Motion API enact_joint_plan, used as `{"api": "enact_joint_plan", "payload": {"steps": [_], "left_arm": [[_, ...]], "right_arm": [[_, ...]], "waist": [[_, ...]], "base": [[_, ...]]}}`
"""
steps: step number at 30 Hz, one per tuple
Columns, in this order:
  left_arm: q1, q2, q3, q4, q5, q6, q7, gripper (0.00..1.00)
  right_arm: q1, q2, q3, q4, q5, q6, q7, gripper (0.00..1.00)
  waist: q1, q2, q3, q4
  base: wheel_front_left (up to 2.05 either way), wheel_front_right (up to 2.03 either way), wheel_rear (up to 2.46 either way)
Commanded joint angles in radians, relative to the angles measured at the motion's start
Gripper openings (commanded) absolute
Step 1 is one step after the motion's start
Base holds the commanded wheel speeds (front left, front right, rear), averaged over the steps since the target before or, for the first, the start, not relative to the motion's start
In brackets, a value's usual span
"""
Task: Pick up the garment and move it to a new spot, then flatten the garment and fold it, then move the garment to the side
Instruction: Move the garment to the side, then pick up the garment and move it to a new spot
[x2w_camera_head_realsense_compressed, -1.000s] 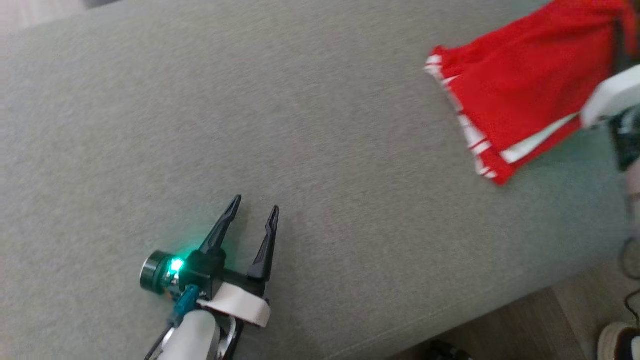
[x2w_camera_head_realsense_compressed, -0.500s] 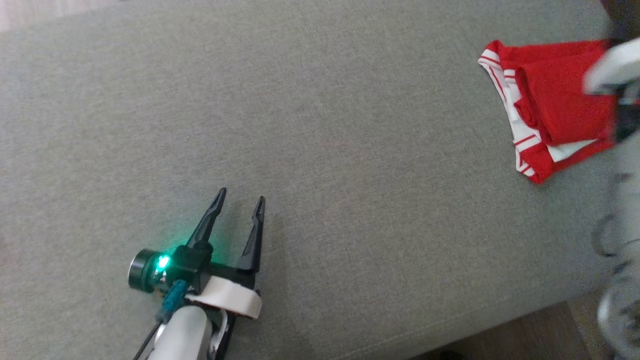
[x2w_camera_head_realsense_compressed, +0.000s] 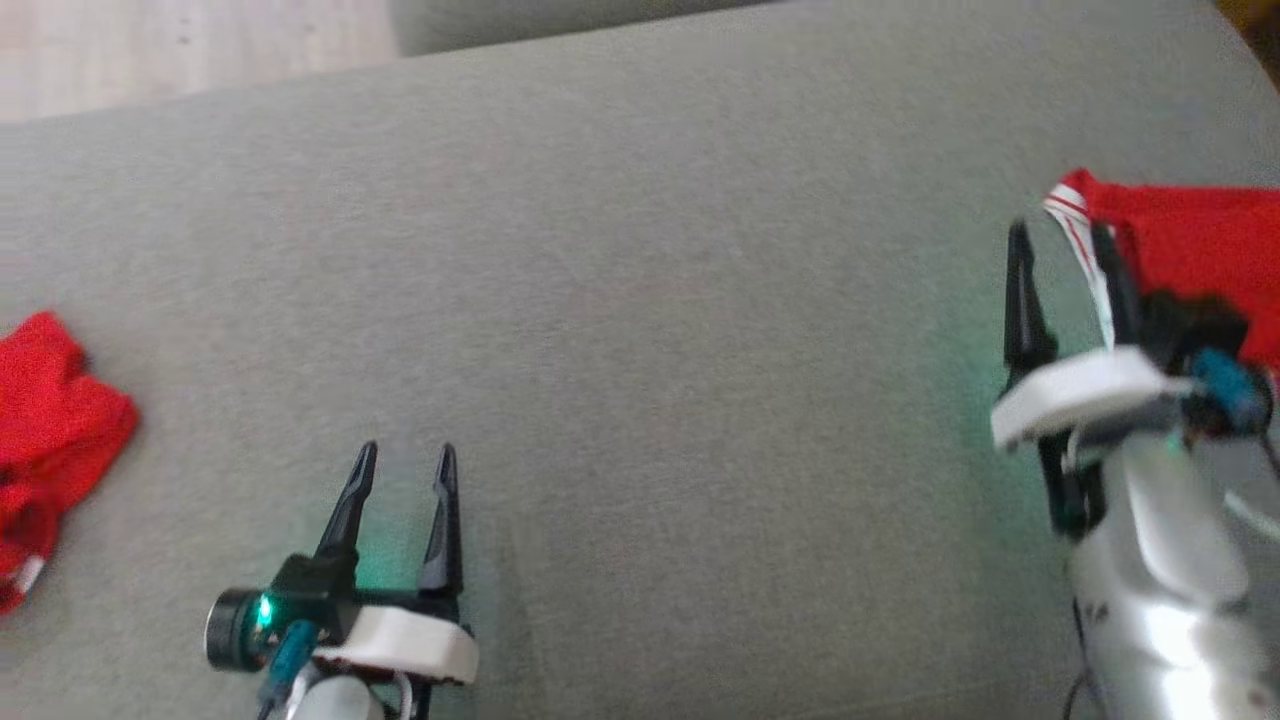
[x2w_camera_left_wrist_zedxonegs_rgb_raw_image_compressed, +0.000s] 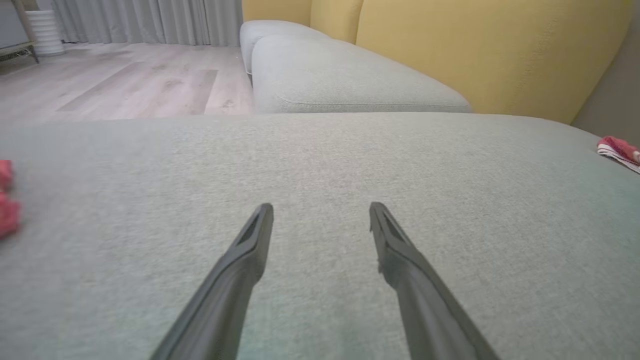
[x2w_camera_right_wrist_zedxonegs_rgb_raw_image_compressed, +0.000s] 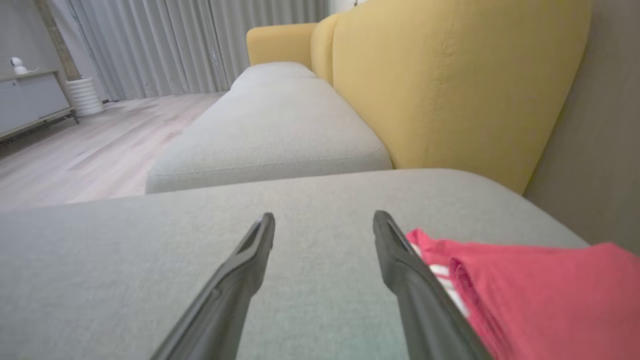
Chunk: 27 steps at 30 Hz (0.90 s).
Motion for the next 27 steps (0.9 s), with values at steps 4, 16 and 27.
{"api": "enact_joint_plan", "payload": {"steps": [4,16,27], "left_arm": [[0.014,0.005,0.051,-0.033,-0.015,0.013,-0.005,1.00],[0.061,0.005,0.098,-0.038,-0.037,0.030,-0.005,1.00],[0.102,0.005,0.139,-0.039,-0.043,0.038,-0.005,1.00]], "right_arm": [[0.094,0.011,0.035,-0.061,0.022,-0.001,-0.009,1.00],[0.236,0.012,0.096,-0.137,0.097,-0.001,-0.009,1.00],[0.286,0.012,0.135,-0.150,0.126,-0.001,-0.009,1.00]], "waist": [[0.0001,0.0000,-0.054,0.074],[0.0001,0.0000,-0.115,0.109],[0.0001,0.0000,-0.181,0.129]], "base": [[0.00,0.00,0.00],[0.00,0.00,0.00],[0.00,0.00,0.00]]}}
